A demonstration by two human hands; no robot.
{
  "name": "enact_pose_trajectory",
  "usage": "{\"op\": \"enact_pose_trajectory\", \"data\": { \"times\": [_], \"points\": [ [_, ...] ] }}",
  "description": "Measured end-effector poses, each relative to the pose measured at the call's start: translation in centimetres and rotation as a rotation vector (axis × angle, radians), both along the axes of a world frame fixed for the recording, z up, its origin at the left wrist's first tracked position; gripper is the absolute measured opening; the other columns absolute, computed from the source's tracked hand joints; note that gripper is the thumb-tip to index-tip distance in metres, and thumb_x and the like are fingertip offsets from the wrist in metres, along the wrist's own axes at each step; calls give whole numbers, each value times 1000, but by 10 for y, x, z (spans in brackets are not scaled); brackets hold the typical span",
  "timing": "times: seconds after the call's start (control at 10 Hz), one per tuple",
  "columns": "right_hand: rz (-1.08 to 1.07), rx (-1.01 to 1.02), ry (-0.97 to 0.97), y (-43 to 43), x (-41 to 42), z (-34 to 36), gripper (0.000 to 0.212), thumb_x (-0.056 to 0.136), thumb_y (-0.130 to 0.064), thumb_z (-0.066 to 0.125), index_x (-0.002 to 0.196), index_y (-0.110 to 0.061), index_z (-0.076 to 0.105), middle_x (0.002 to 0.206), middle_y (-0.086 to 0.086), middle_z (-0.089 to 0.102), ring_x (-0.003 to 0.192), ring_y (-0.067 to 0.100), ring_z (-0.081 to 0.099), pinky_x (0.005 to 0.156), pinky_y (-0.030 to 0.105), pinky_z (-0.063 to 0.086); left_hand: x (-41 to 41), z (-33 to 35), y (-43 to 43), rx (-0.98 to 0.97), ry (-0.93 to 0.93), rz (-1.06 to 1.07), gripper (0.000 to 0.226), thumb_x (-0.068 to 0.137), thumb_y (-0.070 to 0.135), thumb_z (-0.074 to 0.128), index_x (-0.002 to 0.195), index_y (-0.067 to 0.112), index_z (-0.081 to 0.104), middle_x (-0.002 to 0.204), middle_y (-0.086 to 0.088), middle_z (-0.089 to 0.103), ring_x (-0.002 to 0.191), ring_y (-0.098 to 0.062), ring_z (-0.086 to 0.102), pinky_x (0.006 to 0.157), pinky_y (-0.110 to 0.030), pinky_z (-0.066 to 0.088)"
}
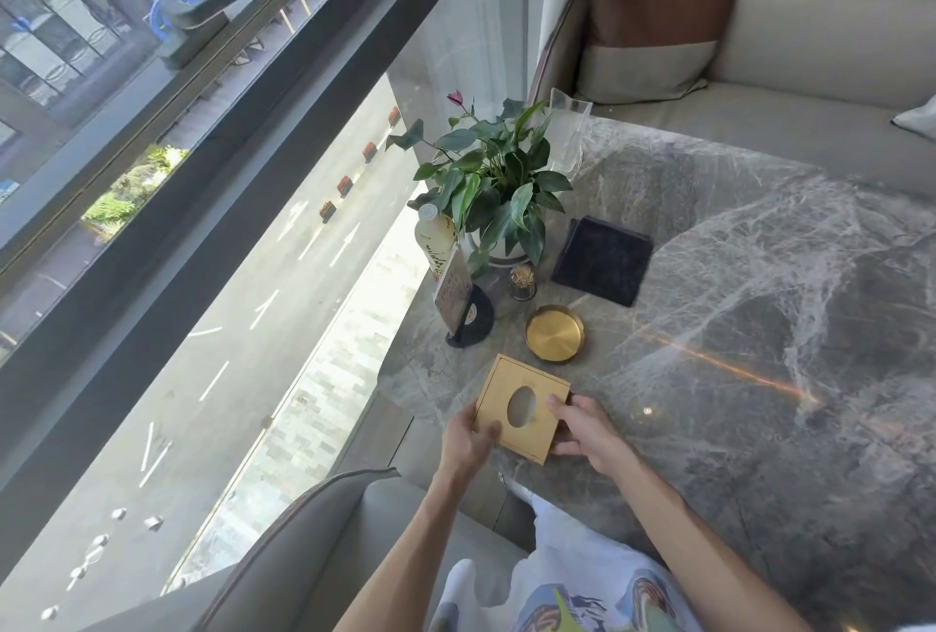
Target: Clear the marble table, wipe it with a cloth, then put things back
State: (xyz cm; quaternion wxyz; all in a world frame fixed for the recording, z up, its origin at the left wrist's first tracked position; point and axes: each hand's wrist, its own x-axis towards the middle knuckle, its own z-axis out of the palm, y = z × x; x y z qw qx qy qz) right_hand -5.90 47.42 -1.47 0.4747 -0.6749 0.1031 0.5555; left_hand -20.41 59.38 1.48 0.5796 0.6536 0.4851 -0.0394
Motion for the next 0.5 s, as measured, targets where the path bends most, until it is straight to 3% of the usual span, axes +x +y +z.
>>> {"op": "enact_pose_trajectory", "data": {
  "times": [0.1, 0.2, 0.3, 0.4, 0.5],
  "points": [
    [-11, 6, 6, 0, 0, 4, 26, 95, -26, 58, 119, -16, 60, 114, 11, 68, 103, 27, 66, 64, 38, 60, 2, 3, 0, -10, 13, 13, 29, 86, 9, 59, 111, 23, 61, 100, 3, 70, 93, -14, 66, 81, -29, 54],
    [-13, 9, 2, -1, -1, 9, 27, 95, -27, 59, 120, -16, 59, 114, 10, 68, 102, 25, 66, 62, 37, 60, 3, 5, -1, -16, 34, 2, 31, 85, 12, 59, 113, 23, 60, 104, 0, 70, 99, -20, 66, 88, -39, 55],
    [5, 11, 14, -4, 0, 15, 26, 94, -29, 59, 117, -17, 60, 110, 7, 70, 99, 22, 67, 61, 35, 60, 6, 10, -1, -58, 53, 11, 37, 87, 11, 58, 123, 18, 55, 112, -2, 65, 102, -22, 63, 87, -35, 53],
    [45, 15, -3, -12, 7, 17, 24, 93, -38, 58, 111, -24, 61, 116, 0, 66, 109, 20, 61, 77, 42, 60, 12, 17, 0, -24, 103, -44, 38, 89, 15, 54, 127, 12, 47, 116, -4, 59, 106, -22, 56, 83, -28, 48],
    [79, -49, -117, -25, 16, 21, 36, 95, -43, 54, 125, -23, 57, 123, -3, 56, 119, 23, 54, 92, 42, 54, 16, 17, -4, 290, 229, -273, 53, 89, 31, 48, 137, 14, 34, 132, -5, 45, 124, -28, 40, 103, -41, 40]
  ]
}}
